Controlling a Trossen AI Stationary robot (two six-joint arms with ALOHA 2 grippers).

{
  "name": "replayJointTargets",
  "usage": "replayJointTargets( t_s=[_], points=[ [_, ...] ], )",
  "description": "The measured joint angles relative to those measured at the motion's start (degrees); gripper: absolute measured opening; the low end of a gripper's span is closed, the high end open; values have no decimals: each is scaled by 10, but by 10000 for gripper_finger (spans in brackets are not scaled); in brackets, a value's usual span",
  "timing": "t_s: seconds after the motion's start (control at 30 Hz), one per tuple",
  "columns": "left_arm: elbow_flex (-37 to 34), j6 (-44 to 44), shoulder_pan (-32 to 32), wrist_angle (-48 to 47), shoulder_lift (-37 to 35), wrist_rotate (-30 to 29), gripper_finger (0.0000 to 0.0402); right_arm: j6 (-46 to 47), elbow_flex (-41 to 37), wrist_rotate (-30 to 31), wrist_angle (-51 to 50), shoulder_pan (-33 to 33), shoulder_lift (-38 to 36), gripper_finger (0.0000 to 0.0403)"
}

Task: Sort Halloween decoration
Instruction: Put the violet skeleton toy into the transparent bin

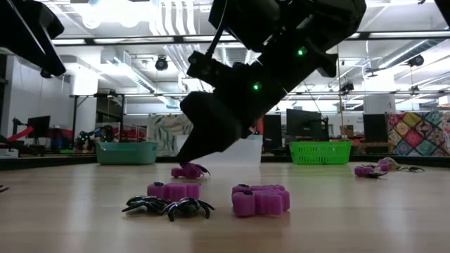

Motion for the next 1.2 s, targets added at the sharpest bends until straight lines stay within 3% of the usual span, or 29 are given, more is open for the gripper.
replayJointTargets(
  t_s=[0.5,1.2],
  points=[
    [0,0,0,1,0,-9,162,-5,1,-19,29,-3,30,89],
    [0,-4,0,3,0,-24,162,-36,28,-26,17,-4,7,15]
  ],
)
